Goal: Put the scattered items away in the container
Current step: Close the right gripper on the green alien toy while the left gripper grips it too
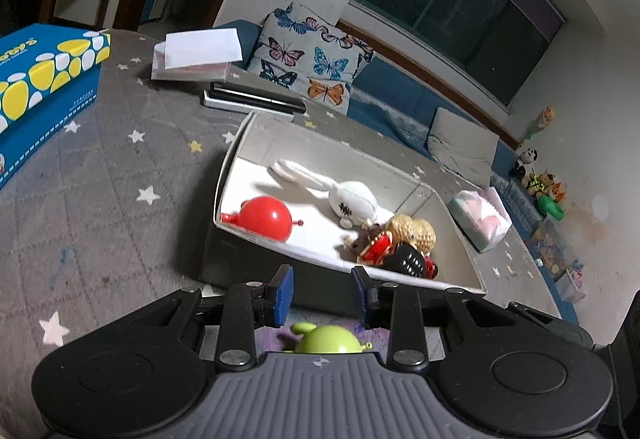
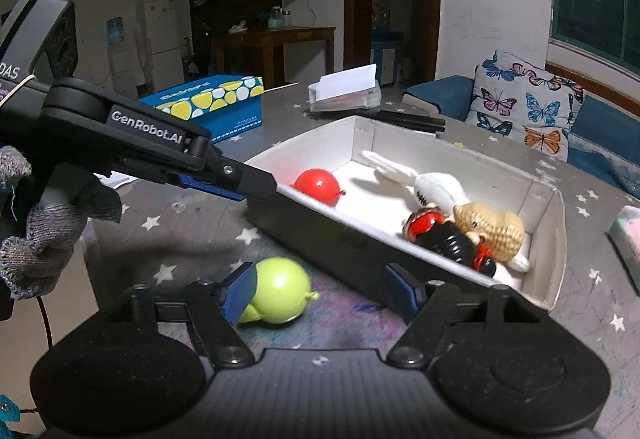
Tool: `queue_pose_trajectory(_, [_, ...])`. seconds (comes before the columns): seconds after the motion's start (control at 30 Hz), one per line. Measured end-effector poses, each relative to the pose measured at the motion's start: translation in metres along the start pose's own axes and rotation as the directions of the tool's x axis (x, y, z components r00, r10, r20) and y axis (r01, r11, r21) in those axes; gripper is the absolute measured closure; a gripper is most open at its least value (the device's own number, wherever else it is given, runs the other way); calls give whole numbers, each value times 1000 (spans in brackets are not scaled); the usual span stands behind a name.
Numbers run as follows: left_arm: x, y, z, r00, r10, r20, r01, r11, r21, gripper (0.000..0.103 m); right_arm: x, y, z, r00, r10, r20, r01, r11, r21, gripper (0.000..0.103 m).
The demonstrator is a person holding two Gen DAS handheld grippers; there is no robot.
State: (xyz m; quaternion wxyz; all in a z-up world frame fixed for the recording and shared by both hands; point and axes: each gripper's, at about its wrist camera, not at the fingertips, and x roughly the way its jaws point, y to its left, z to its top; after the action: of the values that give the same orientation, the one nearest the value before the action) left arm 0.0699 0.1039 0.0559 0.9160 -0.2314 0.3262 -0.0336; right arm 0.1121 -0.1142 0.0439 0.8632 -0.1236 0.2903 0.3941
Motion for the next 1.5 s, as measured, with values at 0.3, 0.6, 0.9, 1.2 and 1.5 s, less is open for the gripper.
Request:
queue_pose_trajectory(0.3, [4,-1,-9,999,16,-29,-15,1000,16,69,8,7,-10,1000,20,-19,-19,1000,19,27])
queue_pose_trajectory(0.6, [8,2,-15,998,33,-49,-32,999,17,69,17,8,-14,999,30,-31,-29,999,34,27])
queue_pose_trajectory(0.9, [9,6,-15,998,39,-55,-38,999,9,69,20,9,-15,999,32,-36,-31,999,37,27])
queue_pose_trajectory(1.2, [13,5,-19,996,2,-86,-1,1000,16,69,30,9,-15,998,47,-49,-45,998,46,27])
queue_pose_trajectory(1.5, [22,7,-22,993,-21,-120,22,1000,13,68,43,6,-16,996,61,-60,-56,995,84,32])
